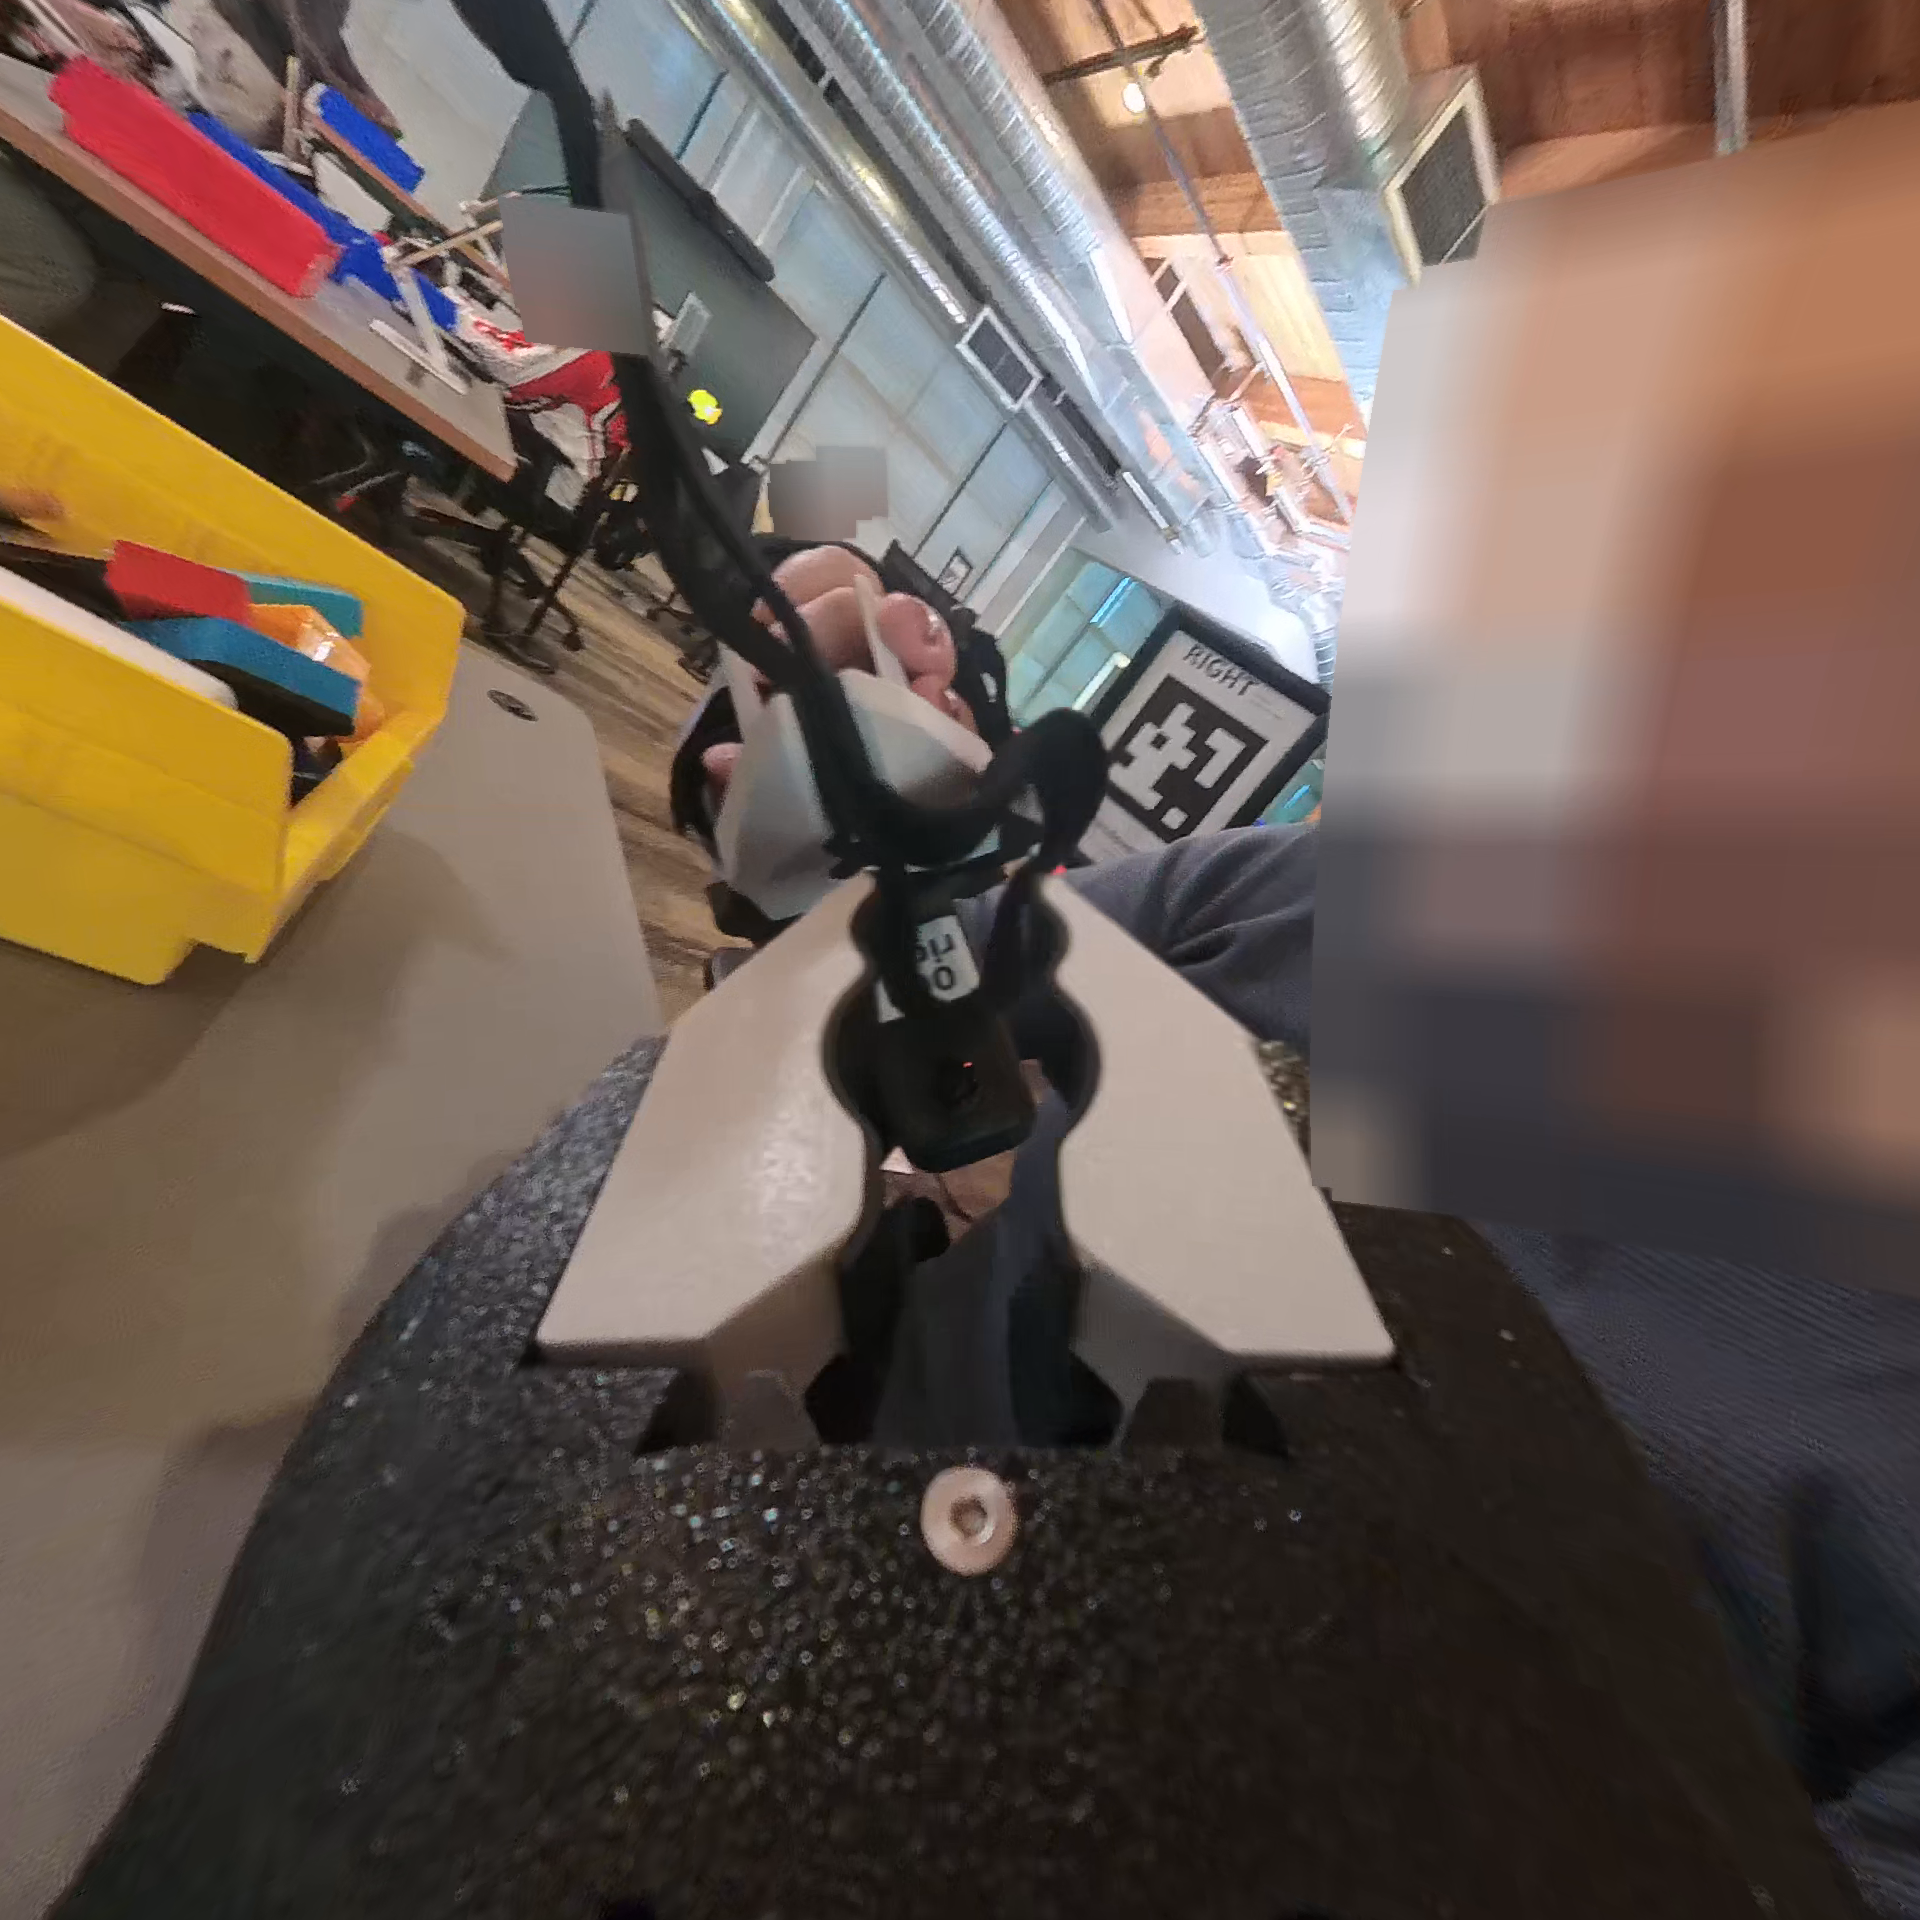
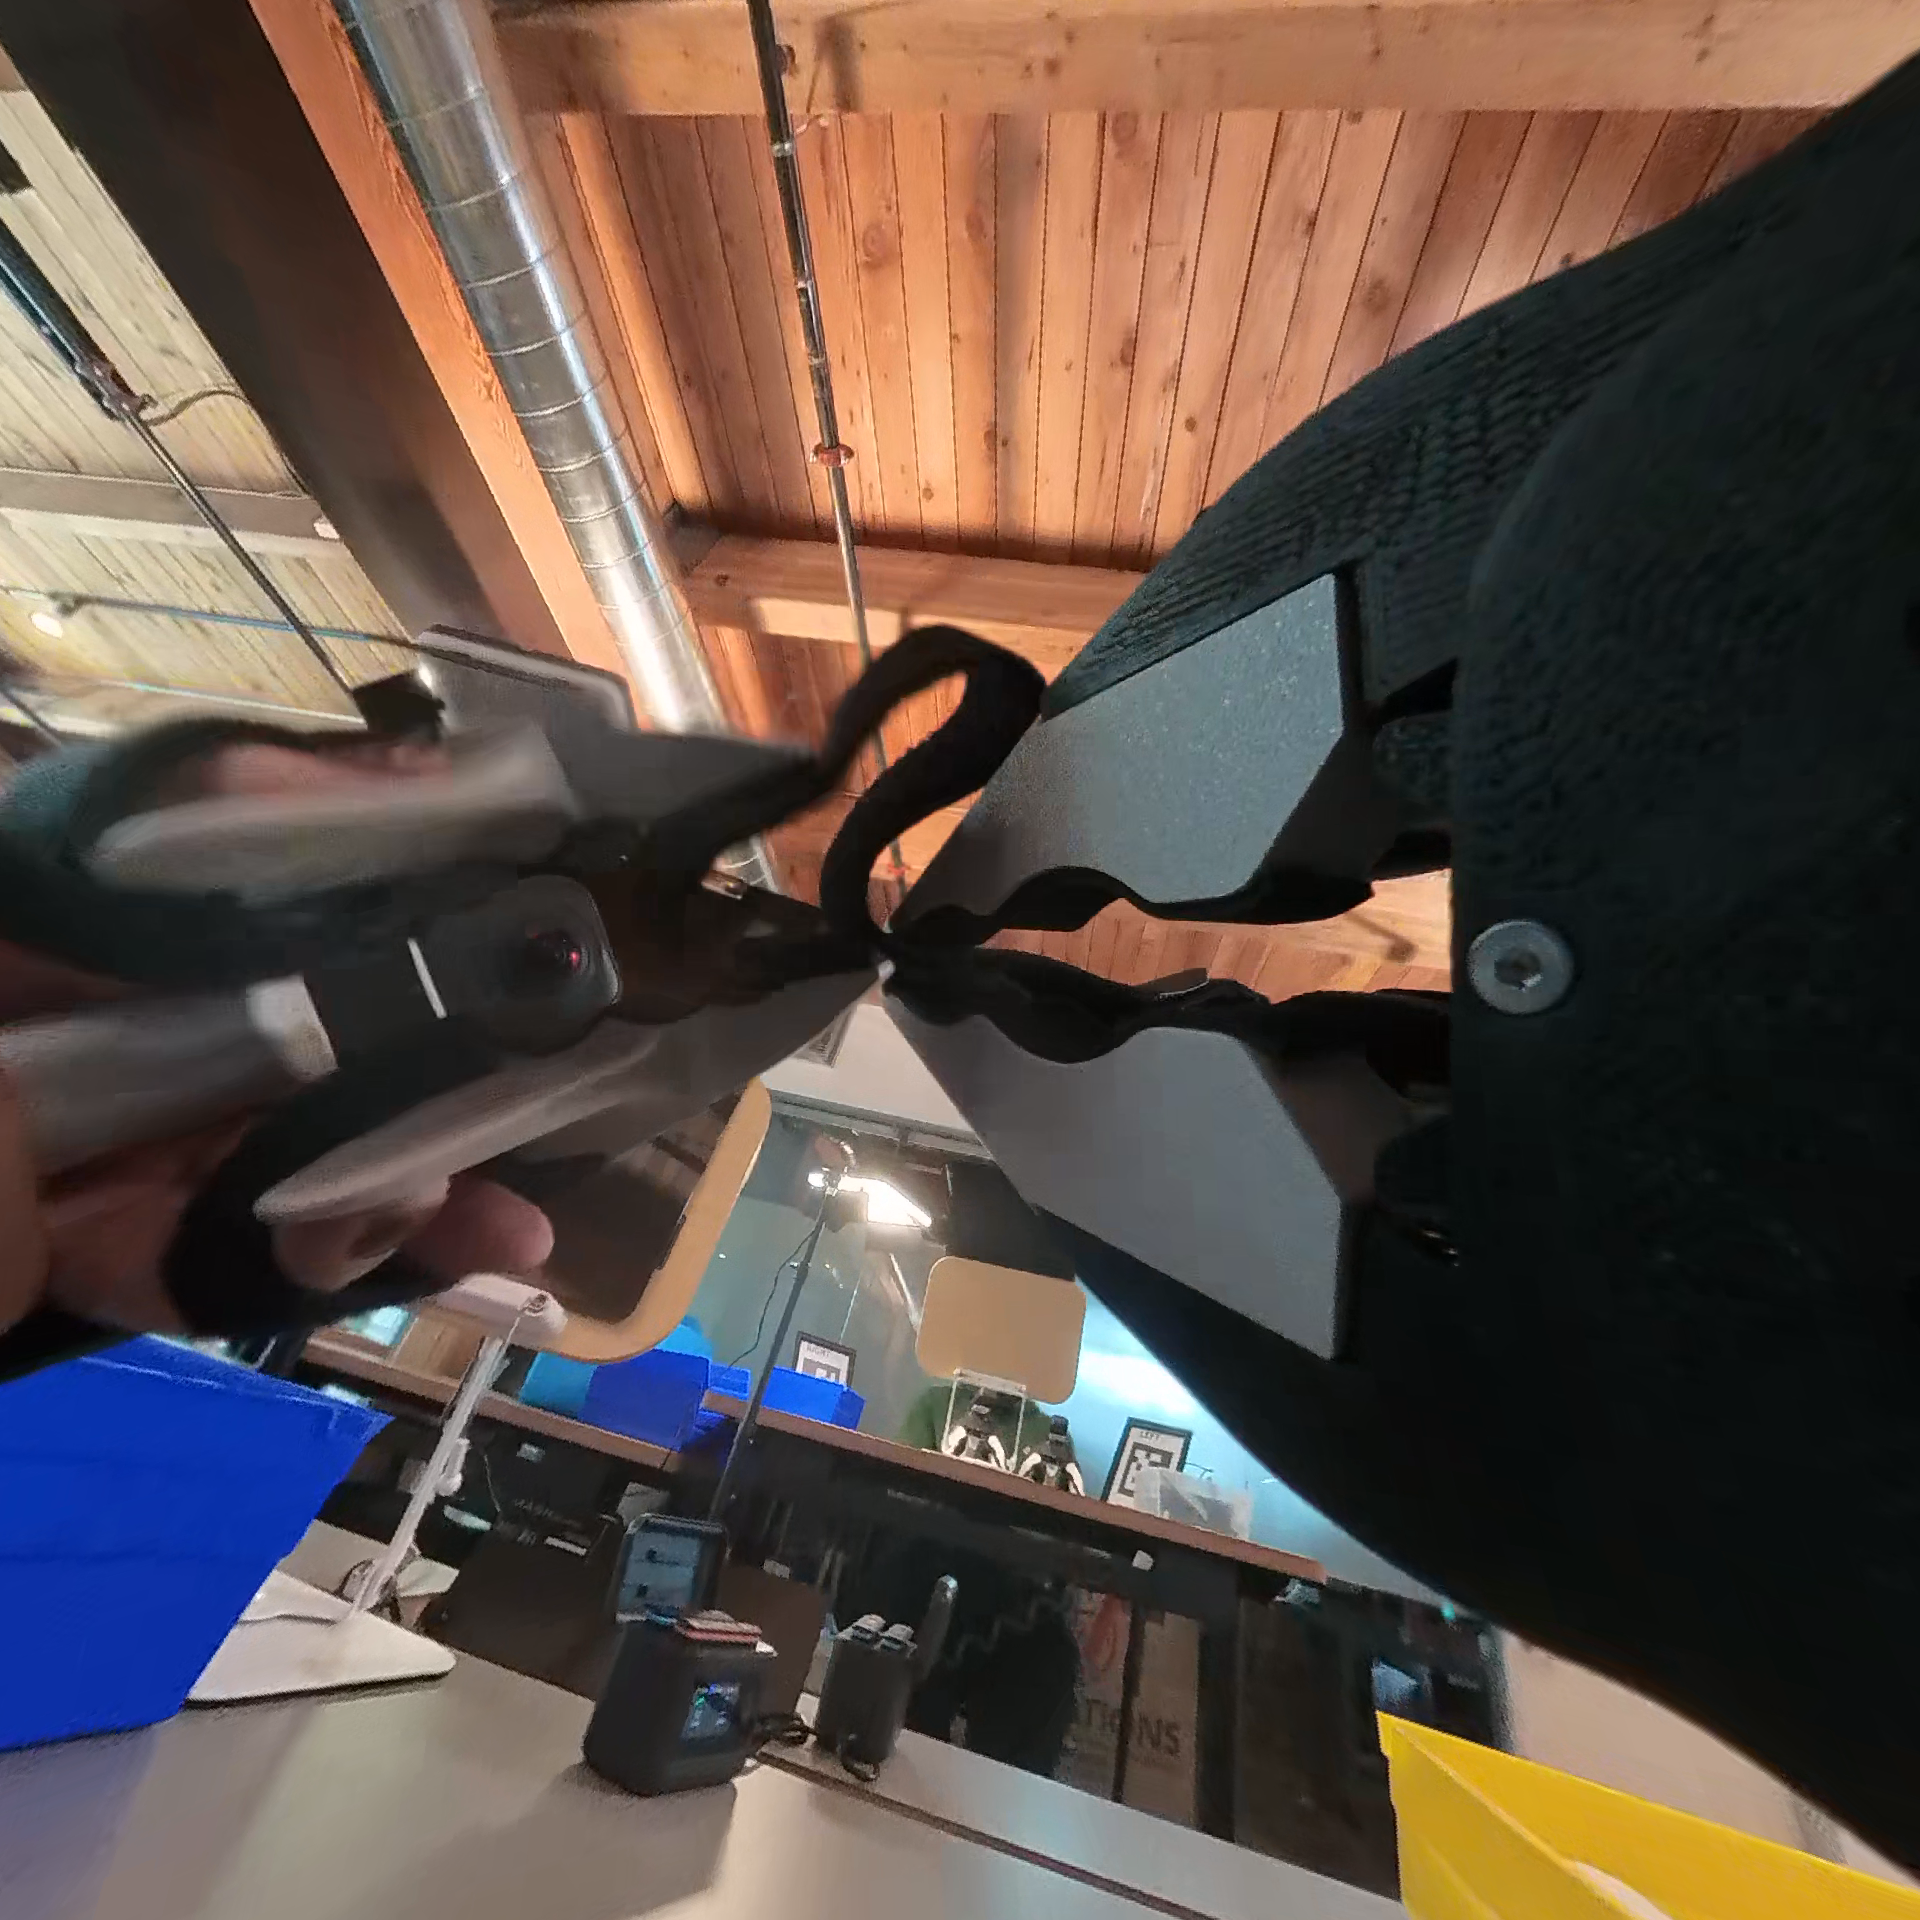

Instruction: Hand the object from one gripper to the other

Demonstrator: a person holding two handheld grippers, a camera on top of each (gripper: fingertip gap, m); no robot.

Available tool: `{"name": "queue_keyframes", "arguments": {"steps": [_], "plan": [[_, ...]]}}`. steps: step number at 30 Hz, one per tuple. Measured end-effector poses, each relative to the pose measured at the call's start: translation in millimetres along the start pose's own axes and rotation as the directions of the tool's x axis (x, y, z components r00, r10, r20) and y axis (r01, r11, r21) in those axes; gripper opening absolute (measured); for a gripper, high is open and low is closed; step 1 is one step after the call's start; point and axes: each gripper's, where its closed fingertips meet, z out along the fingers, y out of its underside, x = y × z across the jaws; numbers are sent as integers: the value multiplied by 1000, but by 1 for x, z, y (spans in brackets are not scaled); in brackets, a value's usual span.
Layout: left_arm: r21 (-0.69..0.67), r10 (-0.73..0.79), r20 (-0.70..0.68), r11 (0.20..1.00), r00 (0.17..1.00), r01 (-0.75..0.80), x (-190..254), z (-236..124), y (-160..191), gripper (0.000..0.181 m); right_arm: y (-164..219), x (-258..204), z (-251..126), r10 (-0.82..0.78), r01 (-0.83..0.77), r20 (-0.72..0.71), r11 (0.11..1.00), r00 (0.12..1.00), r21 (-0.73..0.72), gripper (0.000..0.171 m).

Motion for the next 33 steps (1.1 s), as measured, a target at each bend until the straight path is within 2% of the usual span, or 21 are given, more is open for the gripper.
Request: {"name": "queue_keyframes", "arguments": {"steps": [1,2,4,7,9,11,14,17,19,21,22,24,26,28,33], "plan": [[-3,21,21,1000,1000,-21,-3,0,1,12,-2,2,0,10,-10,-7,1000,1000,7,3],[-5,46,39,999,998,-46,-5,0,2,2,-4,4,0,23,-23,-10,1000,1000,14,3],[-5,115,58,993,992,-115,-6,-1,2,1,-3,4,0,76,-76,-1,997,997,19,7],[-2,233,119,972,965,-235,-6,-6,-6,0,10,0,-1,283,-284,59,959,957,5,28],[-30,333,198,942,922,-334,-10,-13,-11,0,25,2,-1,457,-456,73,890,887,-27,38],[-101,456,302,888,837,-448,-18,-22,-16,0,37,3,-2,631,-630,109,775,768,-49,48],[-311,674,389,738,628,-599,-30,-30,-15,0,36,-11,-3,852,-859,268,494,449,-132,52],[-526,846,401,527,352,-668,-39,-38,-16,0,26,-23,-5,922,-951,379,185,81,-249,50],[-630,914,368,380,170,-677,-39,-42,-21,0,14,-29,-11,871,-930,442,-45,-216,-366,52],[-706,945,325,264,31,-657,-39,-44,-23,0,4,-21,-16,736,-859,481,-273,-476,-433,55],[-734,955,296,216,-17,-643,-39,-44,-23,0,4,-13,-16,658,-813,488,-382,-573,-440,55],[-767,964,254,146,-86,-625,-39,-42,-21,0,10,0,-16,511,-704,486,-550,-709,-449,55],[-807,968,196,69,-156,-586,-41,-42,-20,0,19,1,-12,441,-622,446,-636,-779,-457,55],[-855,967,102,-35,-232,-518,-47,-43,-15,0,22,-3,-9,481,-637,422,-637,-768,-434,54],[-876,940,-60,-211,-336,-433,-52,-35,-4,0,9,-20,-5,646,-734,374,-474,-665,-486,47]]}}
